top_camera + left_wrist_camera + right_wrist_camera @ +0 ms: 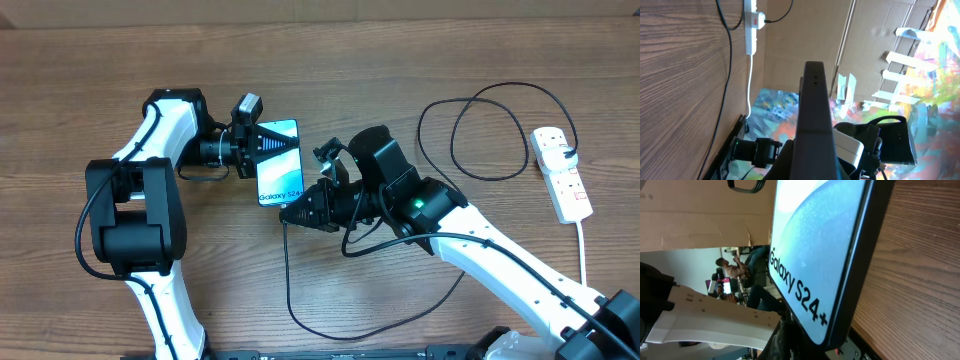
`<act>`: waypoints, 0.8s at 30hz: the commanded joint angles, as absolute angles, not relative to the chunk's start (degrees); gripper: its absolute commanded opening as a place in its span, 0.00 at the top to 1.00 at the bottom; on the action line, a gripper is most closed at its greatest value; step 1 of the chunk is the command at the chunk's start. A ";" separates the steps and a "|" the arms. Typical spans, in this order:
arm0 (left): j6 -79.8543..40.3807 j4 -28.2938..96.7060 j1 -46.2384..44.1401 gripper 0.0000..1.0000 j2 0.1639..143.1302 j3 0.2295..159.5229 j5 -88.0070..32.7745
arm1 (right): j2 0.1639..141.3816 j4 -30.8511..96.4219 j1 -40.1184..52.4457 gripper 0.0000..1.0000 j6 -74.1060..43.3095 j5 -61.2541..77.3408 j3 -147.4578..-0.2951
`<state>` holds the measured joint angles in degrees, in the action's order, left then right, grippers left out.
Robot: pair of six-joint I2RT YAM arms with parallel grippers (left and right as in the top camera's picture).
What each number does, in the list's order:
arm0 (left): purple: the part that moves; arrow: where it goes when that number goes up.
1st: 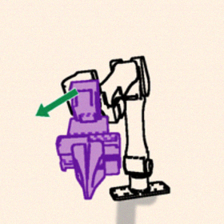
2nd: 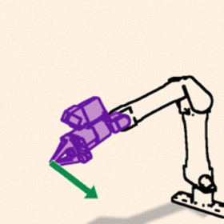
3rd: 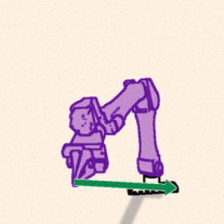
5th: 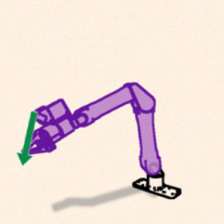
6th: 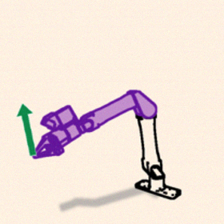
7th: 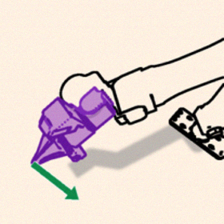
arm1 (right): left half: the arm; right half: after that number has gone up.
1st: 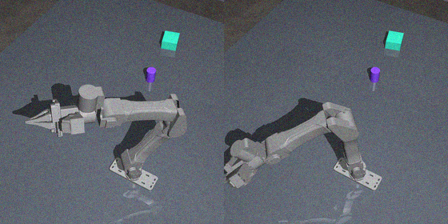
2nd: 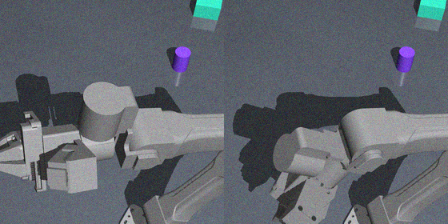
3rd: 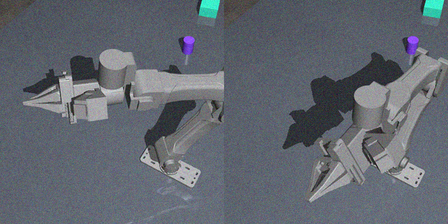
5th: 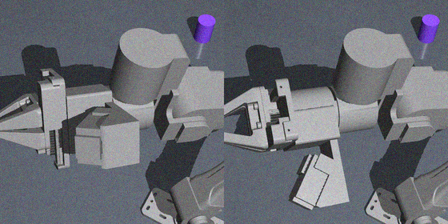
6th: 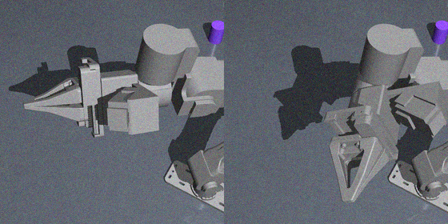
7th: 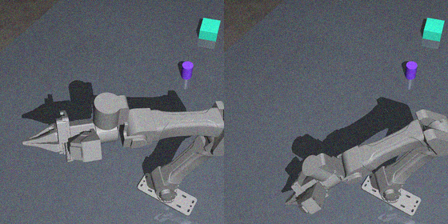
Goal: Plug charger to phone and switch on socket
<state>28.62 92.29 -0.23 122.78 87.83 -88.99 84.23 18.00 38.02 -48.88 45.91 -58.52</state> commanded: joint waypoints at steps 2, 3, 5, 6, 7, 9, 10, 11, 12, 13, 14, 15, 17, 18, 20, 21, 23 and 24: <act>28.23 92.71 0.08 0.96 122.41 87.88 -90.59 | 84.99 17.39 37.93 0.96 -49.76 43.11 -58.48; 28.23 92.73 0.08 0.96 122.41 87.88 -90.59 | 84.99 17.21 37.93 0.96 -49.76 43.09 -58.48; 28.25 92.71 0.08 0.96 122.41 87.88 -90.59 | 84.99 16.73 37.93 0.96 -49.78 43.09 -58.48; 28.25 92.71 0.08 0.96 122.41 87.88 -90.59 | 84.99 16.53 37.93 0.96 -49.84 43.09 -58.48; 28.27 92.68 0.08 0.96 122.41 87.88 -90.59 | 84.99 16.34 37.93 0.96 -50.19 43.07 -58.48; 28.27 92.64 0.08 0.96 122.41 87.88 -90.56 | 84.99 15.99 37.93 0.96 -51.31 43.07 -58.48; 28.27 92.55 0.08 0.96 122.41 87.88 -90.56 | 84.99 15.64 37.93 0.96 -51.48 43.07 -58.48; 28.27 92.51 0.08 0.96 122.41 87.88 -90.56 | 84.99 15.35 37.93 0.96 -51.48 43.07 -58.48; 28.27 92.51 0.08 0.96 122.41 87.88 -90.56 | 84.99 15.11 37.93 0.96 -51.48 43.07 -58.48; 28.27 92.49 0.08 0.96 122.41 87.88 -90.56 | 84.99 15.00 37.93 0.96 -51.48 43.07 -58.48; 28.29 92.47 0.08 0.96 122.41 87.88 -90.56 | 84.99 14.98 37.93 0.96 -51.48 43.07 -58.48; 28.29 92.47 0.08 0.96 122.41 87.88 -90.56 | 84.99 14.98 37.93 0.96 -51.48 43.07 -58.48; 28.29 92.44 0.08 0.96 122.41 87.88 -90.56 | 84.99 15.00 37.93 0.96 -51.46 43.09 -58.48; 28.29 92.36 0.08 0.96 122.41 87.88 -90.56 | 84.99 15.00 37.93 0.96 -51.48 43.09 -58.48; 28.29 92.12 0.01 0.96 122.41 87.88 -90.56 | 84.99 15.05 37.93 0.96 -51.46 43.33 -58.48; 28.29 92.03 0.01 0.96 122.41 87.88 -90.56 | 84.99 15.05 37.93 0.96 -51.46 43.57 -58.48; 28.29 91.98 -0.01 0.96 122.41 87.88 -90.56 | 84.99 15.05 37.93 0.96 -51.46 43.59 -58.48; 28.29 92.01 -0.01 0.96 122.41 87.88 -90.56 | 84.99 15.05 37.93 0.96 -51.46 43.59 -58.48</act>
<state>28.42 91.88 0.16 122.78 87.83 -89.45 84.64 16.08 38.30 -51.07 45.84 -58.50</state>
